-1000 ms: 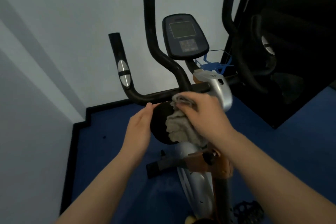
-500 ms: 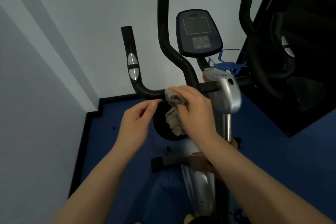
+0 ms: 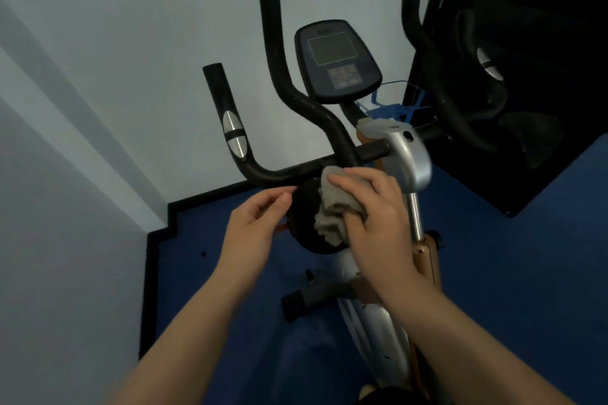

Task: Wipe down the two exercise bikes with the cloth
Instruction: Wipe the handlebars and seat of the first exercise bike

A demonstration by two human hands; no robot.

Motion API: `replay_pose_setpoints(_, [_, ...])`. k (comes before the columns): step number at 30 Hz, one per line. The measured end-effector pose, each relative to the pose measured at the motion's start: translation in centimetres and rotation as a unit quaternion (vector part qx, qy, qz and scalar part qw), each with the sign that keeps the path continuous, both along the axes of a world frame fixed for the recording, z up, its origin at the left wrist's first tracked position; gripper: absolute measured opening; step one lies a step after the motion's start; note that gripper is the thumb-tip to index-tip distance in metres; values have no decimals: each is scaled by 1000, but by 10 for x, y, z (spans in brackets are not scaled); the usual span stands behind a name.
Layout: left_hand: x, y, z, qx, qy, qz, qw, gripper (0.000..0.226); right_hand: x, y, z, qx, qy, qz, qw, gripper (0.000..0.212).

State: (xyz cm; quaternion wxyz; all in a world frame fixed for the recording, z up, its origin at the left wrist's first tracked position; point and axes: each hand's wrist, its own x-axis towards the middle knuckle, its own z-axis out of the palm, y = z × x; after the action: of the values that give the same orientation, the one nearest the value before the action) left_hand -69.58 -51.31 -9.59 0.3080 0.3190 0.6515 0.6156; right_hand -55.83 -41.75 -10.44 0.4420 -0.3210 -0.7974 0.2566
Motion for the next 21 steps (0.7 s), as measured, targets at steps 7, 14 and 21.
replay_pose_setpoints(7, [-19,3,4,7,8,-9,1000,20,-17,-25,21,-19,-19,-3,1000,36])
replay_pose_setpoints(14, [-30,2,4,26,-8,-35,999,22,-21,-75,-4,-119,-10,3,993,43])
replay_pose_setpoints(21, [-30,10,5,29,-8,-55,998,22,-47,-62,2,-78,3,-60,995,30])
